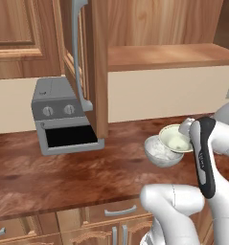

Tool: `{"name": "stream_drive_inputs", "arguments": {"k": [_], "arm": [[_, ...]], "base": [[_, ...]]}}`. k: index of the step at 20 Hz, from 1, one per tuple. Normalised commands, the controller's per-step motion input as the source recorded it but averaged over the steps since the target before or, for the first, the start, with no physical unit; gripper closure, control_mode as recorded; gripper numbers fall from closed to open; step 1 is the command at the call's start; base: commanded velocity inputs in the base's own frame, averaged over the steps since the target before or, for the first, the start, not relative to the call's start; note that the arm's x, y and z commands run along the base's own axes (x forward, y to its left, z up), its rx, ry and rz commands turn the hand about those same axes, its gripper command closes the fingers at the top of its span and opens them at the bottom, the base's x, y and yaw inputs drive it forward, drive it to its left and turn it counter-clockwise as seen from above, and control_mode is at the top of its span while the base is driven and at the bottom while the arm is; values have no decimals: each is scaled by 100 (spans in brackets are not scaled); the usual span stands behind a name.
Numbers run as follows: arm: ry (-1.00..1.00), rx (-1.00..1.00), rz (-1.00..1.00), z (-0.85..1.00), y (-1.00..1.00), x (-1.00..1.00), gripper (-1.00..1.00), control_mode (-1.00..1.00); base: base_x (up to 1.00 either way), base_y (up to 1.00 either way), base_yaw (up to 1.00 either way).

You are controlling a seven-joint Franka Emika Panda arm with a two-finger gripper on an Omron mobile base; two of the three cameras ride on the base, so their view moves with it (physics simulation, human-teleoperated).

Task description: Pick up the bowls on the counter and stack them on top of one another in the open cabinet. Place the smaller bowl on top of the larger bowl.

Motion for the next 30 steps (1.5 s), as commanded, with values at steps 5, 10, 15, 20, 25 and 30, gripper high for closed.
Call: {"name": "stream_drive_inputs", "arguments": {"k": [5, 10, 15, 20, 25, 30], "arm": [[4, 0, 0, -18, 4, 9, 100, -100], [3, 0, 0, -21, 7, 15, 100, -100], [0, 0, 0, -19, 3, 23, 100, -100], [-1, 1, 0, -21, -3, 23, 100, -100], [-2, 0, 0, -17, 0, 20, 100, -100], [-3, 0, 0, -14, 0, 21, 100, -100]], "base": [[0, 0, 0], [0, 0, 0], [0, 0, 0], [0, 0, 0], [0, 0, 0], [0, 0, 0]]}}
